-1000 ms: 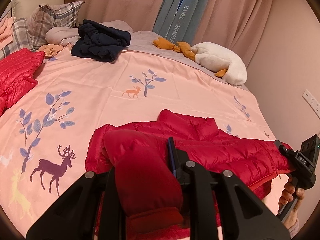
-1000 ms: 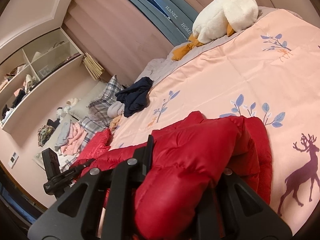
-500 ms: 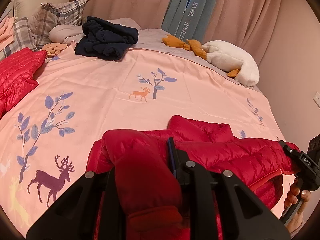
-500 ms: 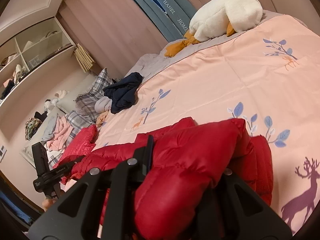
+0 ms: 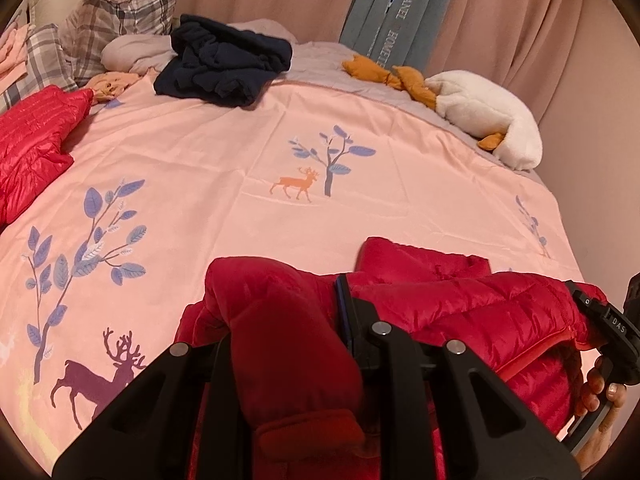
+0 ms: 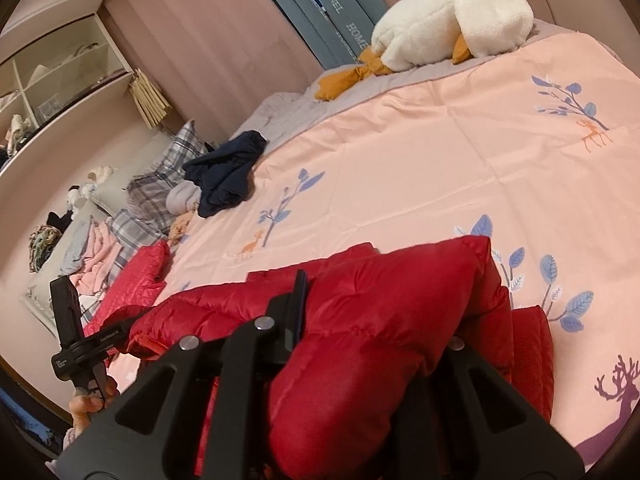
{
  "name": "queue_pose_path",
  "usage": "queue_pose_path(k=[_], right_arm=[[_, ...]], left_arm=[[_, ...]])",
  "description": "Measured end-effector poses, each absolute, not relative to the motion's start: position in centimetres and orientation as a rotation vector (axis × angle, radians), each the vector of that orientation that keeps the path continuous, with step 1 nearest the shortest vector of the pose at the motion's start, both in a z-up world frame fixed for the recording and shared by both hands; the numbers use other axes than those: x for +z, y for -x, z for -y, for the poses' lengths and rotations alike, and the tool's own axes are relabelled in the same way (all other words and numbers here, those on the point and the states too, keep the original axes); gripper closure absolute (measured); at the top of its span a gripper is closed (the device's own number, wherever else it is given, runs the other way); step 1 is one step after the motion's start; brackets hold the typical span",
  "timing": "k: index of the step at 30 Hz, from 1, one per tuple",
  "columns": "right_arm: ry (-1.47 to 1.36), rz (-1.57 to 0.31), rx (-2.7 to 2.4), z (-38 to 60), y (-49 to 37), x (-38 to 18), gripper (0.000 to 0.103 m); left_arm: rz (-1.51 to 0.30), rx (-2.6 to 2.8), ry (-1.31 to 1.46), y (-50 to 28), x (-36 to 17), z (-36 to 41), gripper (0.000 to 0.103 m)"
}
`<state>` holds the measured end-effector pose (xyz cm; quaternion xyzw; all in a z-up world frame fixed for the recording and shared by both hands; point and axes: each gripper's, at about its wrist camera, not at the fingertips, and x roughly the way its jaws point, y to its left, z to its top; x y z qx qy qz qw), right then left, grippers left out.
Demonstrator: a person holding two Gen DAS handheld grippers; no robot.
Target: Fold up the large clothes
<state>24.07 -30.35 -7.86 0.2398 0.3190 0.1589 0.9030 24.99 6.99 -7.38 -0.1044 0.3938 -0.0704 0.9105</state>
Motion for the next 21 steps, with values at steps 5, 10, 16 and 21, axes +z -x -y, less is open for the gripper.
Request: queue_pose_path(k=[5, 10, 16, 21], right_arm=[[-0.503, -0.694, 0.305, 30.4, -25.2, -9.0, 0.088], [-0.51, -0.715, 0.292, 30.7, -25.8, -9.9, 0.088], [-0.51, -0.74, 0.281, 30.8, -26.6, -10.7, 0.088], [-0.51, -0.758, 0.273, 30.9, -27.0, -11.5, 0.088]], left_arm=[[-0.845, -0.139, 0.203, -26.1, -8.3, -6.6, 0.083], [-0.865, -0.141, 0.19, -26.9, -9.1, -6.2, 0.082], [-0.882, -0.143, 0.186, -27.6, -9.9, -5.9, 0.082], [-0.885, -0.142, 0.164, -27.9, -10.3, -5.5, 0.082]])
